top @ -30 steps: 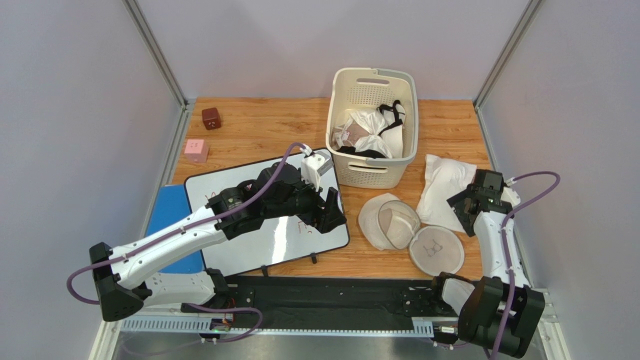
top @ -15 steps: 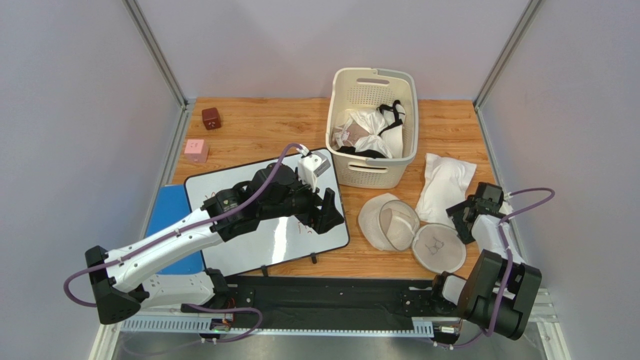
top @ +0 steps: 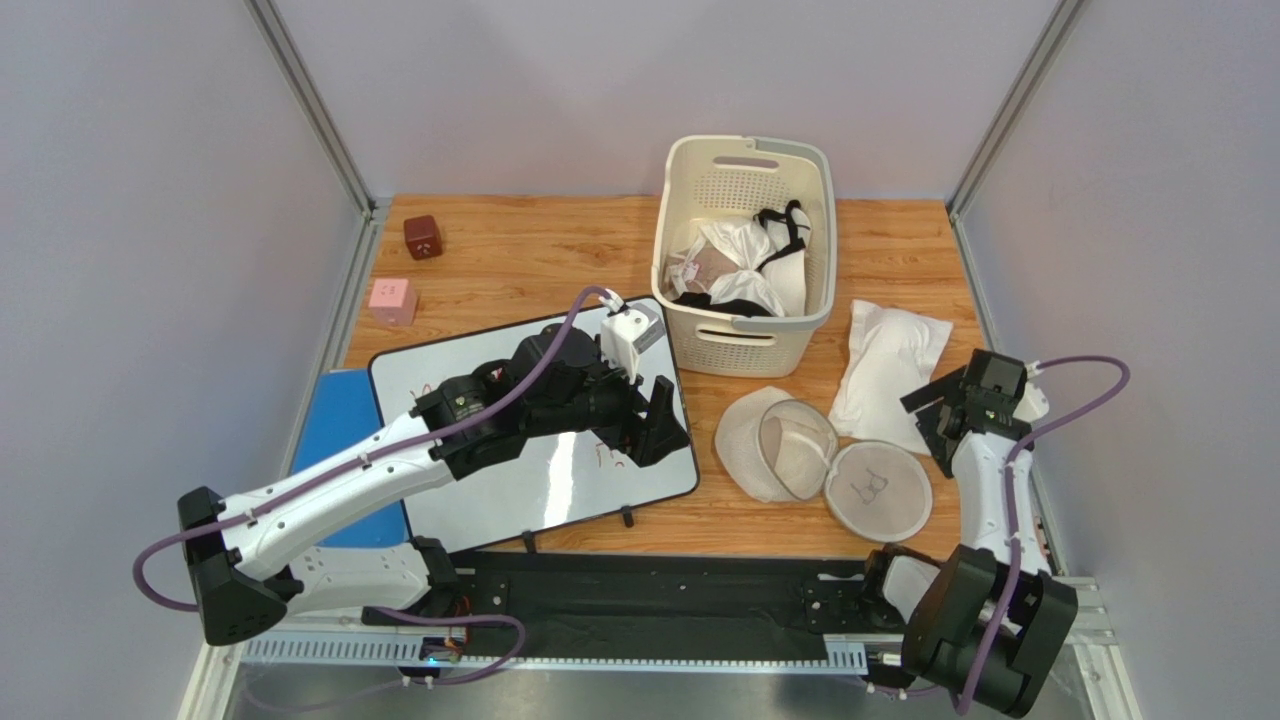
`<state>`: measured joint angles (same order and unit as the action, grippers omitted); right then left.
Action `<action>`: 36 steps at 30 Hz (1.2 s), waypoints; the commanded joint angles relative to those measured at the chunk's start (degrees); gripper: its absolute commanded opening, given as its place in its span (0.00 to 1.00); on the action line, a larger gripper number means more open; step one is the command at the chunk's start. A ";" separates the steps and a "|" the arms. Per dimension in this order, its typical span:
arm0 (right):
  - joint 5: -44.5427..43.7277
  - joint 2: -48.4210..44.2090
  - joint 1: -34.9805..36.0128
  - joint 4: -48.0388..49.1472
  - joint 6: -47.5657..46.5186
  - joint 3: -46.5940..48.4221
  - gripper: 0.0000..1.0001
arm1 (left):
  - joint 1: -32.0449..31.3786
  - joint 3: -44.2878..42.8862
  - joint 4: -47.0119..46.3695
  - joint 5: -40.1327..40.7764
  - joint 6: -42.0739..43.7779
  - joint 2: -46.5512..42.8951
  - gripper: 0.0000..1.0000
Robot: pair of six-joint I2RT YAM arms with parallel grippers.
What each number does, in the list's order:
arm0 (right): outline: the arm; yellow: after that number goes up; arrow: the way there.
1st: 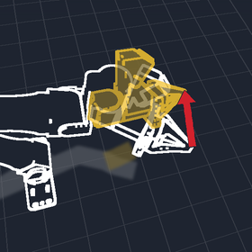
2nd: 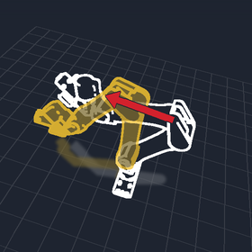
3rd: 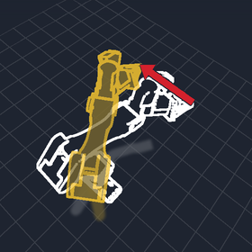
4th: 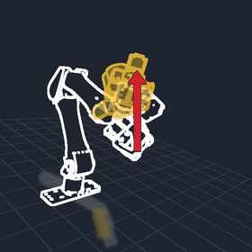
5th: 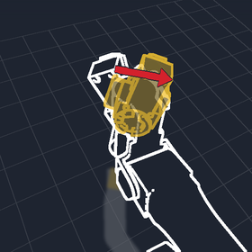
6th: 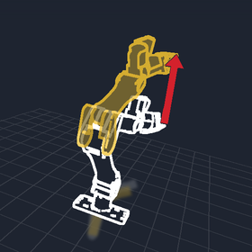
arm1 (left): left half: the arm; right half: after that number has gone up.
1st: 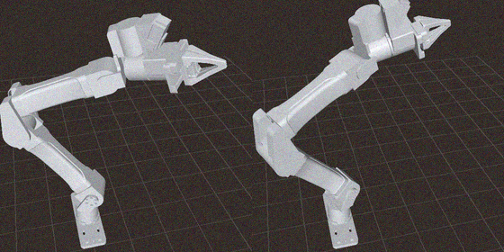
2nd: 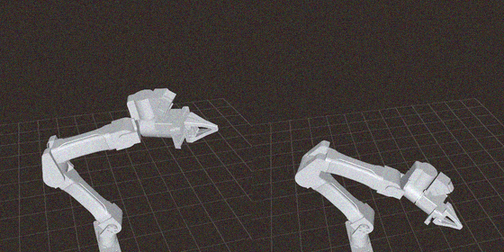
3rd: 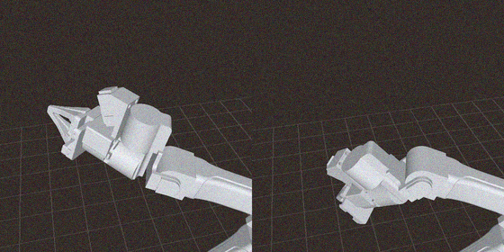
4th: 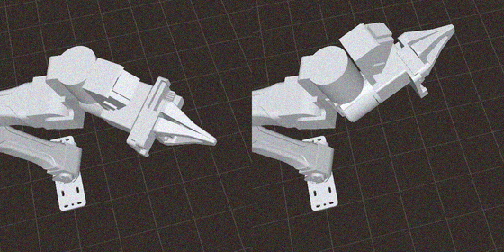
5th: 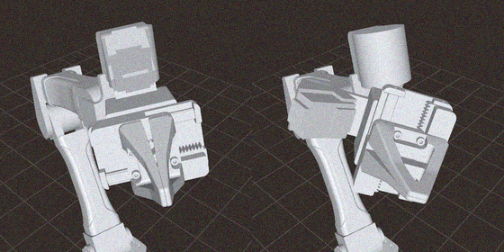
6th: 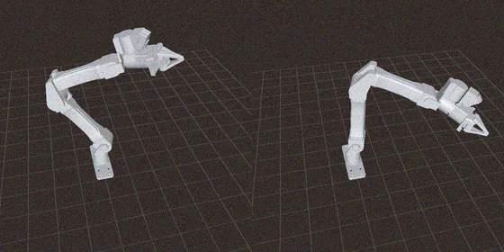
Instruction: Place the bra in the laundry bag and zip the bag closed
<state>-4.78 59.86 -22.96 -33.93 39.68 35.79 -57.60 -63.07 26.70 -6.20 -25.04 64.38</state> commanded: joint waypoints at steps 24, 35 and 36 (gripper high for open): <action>10.84 24.78 -2.79 30.69 -13.58 -0.90 0.16 | 0.56 0.84 -0.33 0.31 5.00 -2.59 0.90; 9.61 10.12 -2.44 9.96 -8.05 7.09 0.00 | 0.65 -1.35 -0.15 -2.85 2.80 -1.10 0.90; 9.61 9.15 -2.53 6.46 -7.69 8.14 0.00 | 0.56 -1.44 -0.24 -3.03 2.54 -1.01 0.90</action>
<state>5.48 74.83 -25.63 -17.04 29.10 38.92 -57.23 -61.65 27.55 -7.09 -21.71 63.20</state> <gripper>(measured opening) 0.006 0.902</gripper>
